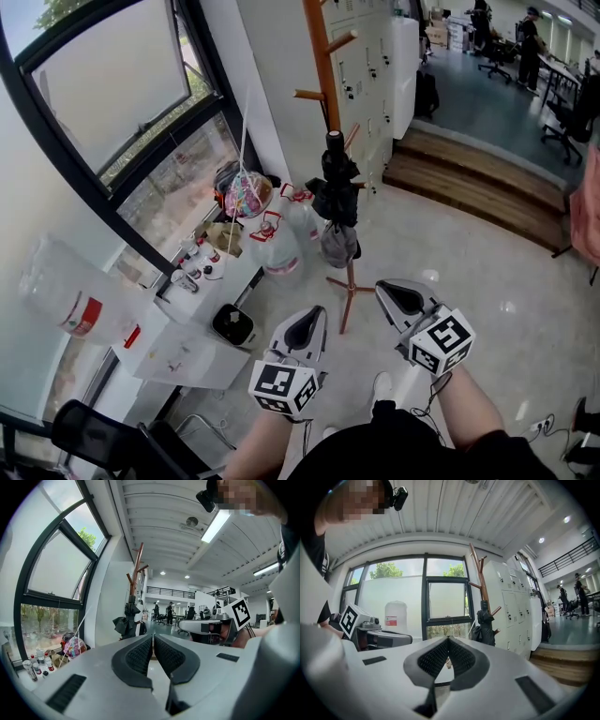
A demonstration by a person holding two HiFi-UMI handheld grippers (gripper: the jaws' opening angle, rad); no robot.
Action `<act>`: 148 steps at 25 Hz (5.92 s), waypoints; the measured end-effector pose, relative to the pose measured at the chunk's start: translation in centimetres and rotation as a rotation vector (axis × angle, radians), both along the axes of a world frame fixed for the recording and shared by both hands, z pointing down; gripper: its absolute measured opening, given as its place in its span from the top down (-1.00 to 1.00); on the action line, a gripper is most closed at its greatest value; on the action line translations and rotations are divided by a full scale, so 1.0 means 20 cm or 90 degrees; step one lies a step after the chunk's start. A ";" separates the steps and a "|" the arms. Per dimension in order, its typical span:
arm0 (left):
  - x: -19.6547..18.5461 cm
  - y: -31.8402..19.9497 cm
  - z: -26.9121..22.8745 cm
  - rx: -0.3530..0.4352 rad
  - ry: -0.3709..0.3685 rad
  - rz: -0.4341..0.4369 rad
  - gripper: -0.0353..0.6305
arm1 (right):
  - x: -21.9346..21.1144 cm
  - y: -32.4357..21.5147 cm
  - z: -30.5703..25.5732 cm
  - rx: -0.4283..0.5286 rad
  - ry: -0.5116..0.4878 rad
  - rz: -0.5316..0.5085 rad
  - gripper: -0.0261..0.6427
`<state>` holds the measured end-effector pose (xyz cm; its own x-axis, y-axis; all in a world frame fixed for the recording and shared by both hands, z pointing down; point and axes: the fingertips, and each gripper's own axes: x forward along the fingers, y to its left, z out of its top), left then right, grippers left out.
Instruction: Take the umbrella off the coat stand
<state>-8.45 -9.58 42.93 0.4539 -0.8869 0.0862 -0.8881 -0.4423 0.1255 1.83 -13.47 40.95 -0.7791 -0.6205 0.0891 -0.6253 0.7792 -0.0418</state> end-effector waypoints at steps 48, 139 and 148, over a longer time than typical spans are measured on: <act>0.21 -0.96 -0.06 0.005 -0.017 -0.129 0.01 | 0.29 -0.85 0.05 -0.030 -0.022 -0.076 0.76; -0.11 -1.46 -0.42 0.084 -0.046 -0.123 0.14 | 0.22 -1.14 -0.04 -0.001 -0.020 -0.002 0.76; -0.10 -1.20 -0.33 0.053 -0.043 -0.173 0.14 | 0.28 -0.99 -0.05 -0.001 -0.004 -0.046 0.76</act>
<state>-10.42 -33.53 36.36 0.1939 -0.9806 0.0303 -0.9806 -0.1928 0.0349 7.42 -33.20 39.99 -0.8222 -0.5628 0.0852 -0.5675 0.8220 -0.0470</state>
